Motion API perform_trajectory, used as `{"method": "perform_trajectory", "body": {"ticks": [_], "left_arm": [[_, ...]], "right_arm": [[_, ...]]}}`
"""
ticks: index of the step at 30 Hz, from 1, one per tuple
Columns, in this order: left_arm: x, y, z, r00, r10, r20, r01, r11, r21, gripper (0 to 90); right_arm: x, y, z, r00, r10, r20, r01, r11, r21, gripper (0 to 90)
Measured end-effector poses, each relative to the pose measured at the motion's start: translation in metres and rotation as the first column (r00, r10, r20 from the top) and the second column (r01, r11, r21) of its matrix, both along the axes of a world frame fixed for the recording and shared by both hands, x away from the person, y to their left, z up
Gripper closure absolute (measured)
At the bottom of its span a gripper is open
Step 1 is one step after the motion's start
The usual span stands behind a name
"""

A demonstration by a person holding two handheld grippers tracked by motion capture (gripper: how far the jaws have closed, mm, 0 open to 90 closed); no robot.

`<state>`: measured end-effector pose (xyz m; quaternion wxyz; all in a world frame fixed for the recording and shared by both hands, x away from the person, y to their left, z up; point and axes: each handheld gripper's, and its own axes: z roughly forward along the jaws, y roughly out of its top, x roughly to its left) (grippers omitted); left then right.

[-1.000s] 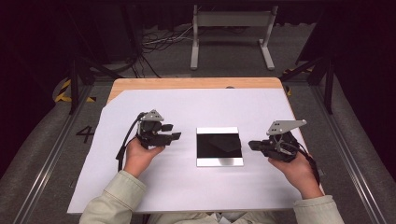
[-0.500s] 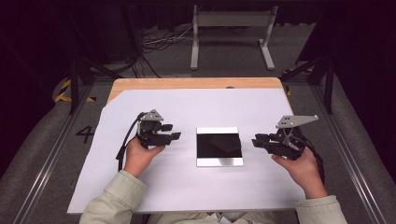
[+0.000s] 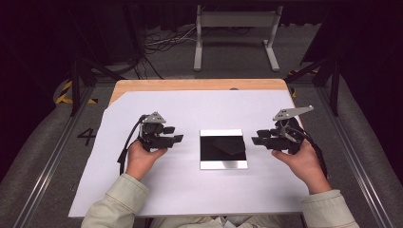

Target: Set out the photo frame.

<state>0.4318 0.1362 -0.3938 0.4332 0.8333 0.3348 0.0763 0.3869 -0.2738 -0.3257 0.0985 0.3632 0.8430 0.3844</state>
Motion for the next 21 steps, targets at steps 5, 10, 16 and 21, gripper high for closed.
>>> {"method": "perform_trajectory", "body": {"ticks": [5, 10, 16, 21], "left_arm": [[0.000, 0.000, -0.001, 1.0000, -0.001, -0.007, 0.001, 1.0000, -0.003, 47.4], [0.001, -0.001, -0.001, 1.0000, -0.001, -0.007, 0.001, 1.0000, -0.003, 47.4], [0.001, -0.001, -0.002, 0.9999, -0.005, -0.010, 0.005, 1.0000, -0.001, 47.3], [0.000, -0.001, -0.002, 1.0000, -0.004, -0.009, 0.004, 1.0000, 0.003, 47.2]], "right_arm": [[0.010, 0.004, 0.002, 0.9992, -0.019, -0.036, 0.019, 1.000, 0.003, 57.2], [0.021, 0.005, 0.002, 0.9958, -0.050, -0.076, 0.051, 0.999, 0.011, 58.0], [0.034, 0.004, 0.001, 0.9909, -0.072, -0.113, 0.074, 0.997, 0.009, 57.6], [0.043, 0.003, -0.002, 0.9818, -0.086, -0.169, 0.095, 0.995, 0.043, 56.6]]}}
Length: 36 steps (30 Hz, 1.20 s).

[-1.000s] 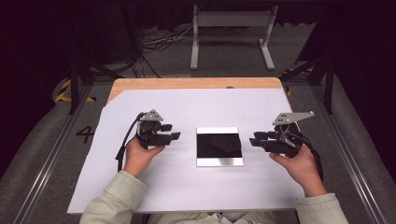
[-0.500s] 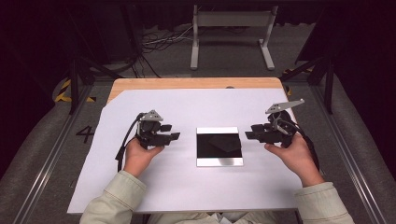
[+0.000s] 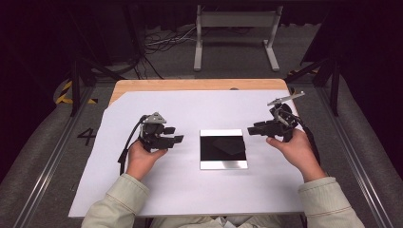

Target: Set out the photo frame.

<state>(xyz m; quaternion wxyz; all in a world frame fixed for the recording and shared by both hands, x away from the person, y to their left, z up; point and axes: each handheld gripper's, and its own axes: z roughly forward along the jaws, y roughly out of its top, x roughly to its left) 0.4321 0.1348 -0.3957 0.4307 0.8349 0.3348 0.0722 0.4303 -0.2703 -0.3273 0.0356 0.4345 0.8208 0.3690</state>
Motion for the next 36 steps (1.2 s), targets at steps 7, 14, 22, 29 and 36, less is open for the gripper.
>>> {"method": "perform_trajectory", "body": {"ticks": [7, 14, 22, 29, 36], "left_arm": [[0.000, 0.001, -0.001, 1.0000, -0.003, 0.000, 0.003, 1.0000, 0.005, 47.2], [-0.003, 0.003, -0.002, 1.0000, 0.009, -0.001, -0.009, 0.9999, 0.006, 47.2], [-0.004, 0.005, -0.002, 0.9999, 0.016, -0.005, -0.016, 0.9998, 0.008, 47.1], [-0.004, 0.007, -0.003, 0.9999, 0.017, -0.004, -0.017, 0.9998, 0.015, 47.1], [-0.004, 0.006, -0.004, 0.9998, 0.017, -0.006, -0.017, 0.9998, 0.012, 47.1]], "right_arm": [[0.010, -0.003, -0.009, 0.9945, -0.038, -0.098, 0.045, 0.997, 0.069, 52.7], [0.017, 0.002, -0.021, 0.9823, -0.034, -0.184, 0.053, 0.993, 0.103, 51.0], [0.020, 0.009, -0.038, 0.9695, -0.025, -0.244, 0.054, 0.992, 0.113, 48.4], [0.022, 0.016, -0.044, 0.9621, -0.014, -0.272, 0.047, 0.992, 0.118, 47.5], [0.022, 0.021, -0.048, 0.9564, 0.002, -0.292, 0.032, 0.993, 0.110, 46.8]]}}
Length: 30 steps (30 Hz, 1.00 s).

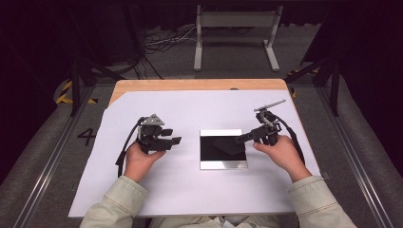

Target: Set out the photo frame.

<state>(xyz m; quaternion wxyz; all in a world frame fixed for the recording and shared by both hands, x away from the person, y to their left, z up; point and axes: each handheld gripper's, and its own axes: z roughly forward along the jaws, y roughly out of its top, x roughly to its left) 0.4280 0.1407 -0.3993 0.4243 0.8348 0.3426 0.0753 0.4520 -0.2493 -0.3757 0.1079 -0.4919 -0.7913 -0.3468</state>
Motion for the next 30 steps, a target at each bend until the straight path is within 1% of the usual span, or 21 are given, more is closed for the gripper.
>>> {"method": "perform_trajectory", "body": {"ticks": [5, 13, 23, 28, 30], "left_arm": [[0.000, 0.000, 0.000, 1.0000, -0.001, -0.002, 0.001, 1.0000, 0.003, 47.1], [0.000, 0.000, 0.000, 1.0000, 0.000, 0.000, 0.000, 1.0000, 0.007, 47.0], [0.000, -0.001, -0.001, 1.0000, -0.001, -0.001, 0.001, 1.0000, 0.008, 47.0], [0.000, -0.001, -0.001, 1.0000, -0.001, -0.001, 0.001, 1.0000, 0.008, 47.0], [0.000, -0.001, -0.001, 1.0000, -0.001, -0.001, 0.001, 1.0000, 0.009, 47.0]], "right_arm": [[0.000, 0.004, -0.002, 0.9999, 0.016, -0.007, -0.016, 1.000, -0.004, 46.3], [0.001, 0.007, -0.005, 0.9995, 0.020, -0.025, -0.020, 1.000, -0.001, 45.5], [0.000, 0.010, -0.007, 0.9992, 0.031, -0.025, -0.031, 1.000, 0.006, 45.0], [0.000, 0.013, -0.008, 0.9985, 0.042, -0.033, -0.042, 0.999, 0.008, 45.0], [0.001, 0.015, -0.010, 0.9979, 0.047, -0.045, -0.047, 0.999, 0.005, 45.0]]}}
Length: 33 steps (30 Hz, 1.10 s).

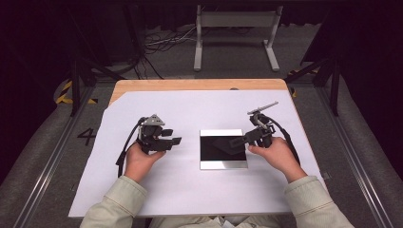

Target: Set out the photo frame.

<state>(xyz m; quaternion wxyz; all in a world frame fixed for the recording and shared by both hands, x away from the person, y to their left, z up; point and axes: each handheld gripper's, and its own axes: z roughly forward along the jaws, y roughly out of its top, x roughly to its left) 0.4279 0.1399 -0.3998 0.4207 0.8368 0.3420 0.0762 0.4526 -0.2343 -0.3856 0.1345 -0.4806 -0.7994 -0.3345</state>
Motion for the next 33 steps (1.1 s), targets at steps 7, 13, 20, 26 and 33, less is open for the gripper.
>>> {"method": "perform_trajectory", "body": {"ticks": [7, 13, 20, 26, 33], "left_arm": [[0.0001, 0.0003, 0.0001, 1.0000, 0.000, 0.001, 0.000, 1.0000, 0.000, 47.0], [0.0001, 0.0002, -0.0001, 1.0000, 0.001, 0.001, -0.001, 1.0000, 0.000, 47.0], [0.0002, 0.0002, -0.0001, 1.0000, 0.002, 0.001, -0.002, 1.0000, -0.001, 47.1], [0.0000, -0.0001, -0.0002, 1.0000, 0.000, 0.001, 0.000, 1.0000, 0.000, 47.1], [-0.0002, -0.0004, -0.0002, 1.0000, 0.000, 0.001, 0.000, 1.0000, -0.001, 47.0]], "right_arm": [[0.0003, 0.0037, -0.0034, 0.9997, 0.016, -0.016, -0.016, 1.000, -0.006, 45.2], [-0.0005, 0.0067, -0.0034, 0.9994, 0.016, -0.030, -0.016, 1.000, -0.005, 48.8], [-0.0005, 0.0057, -0.0036, 0.9990, -0.008, -0.044, 0.007, 1.000, -0.010, 53.5], [-0.0029, 0.0048, -0.0018, 0.9988, -0.019, -0.044, 0.019, 1.000, -0.018, 58.9], [-0.0084, 0.0041, 0.0032, 0.9996, -0.008, -0.028, 0.008, 1.000, -0.010, 63.3]]}}
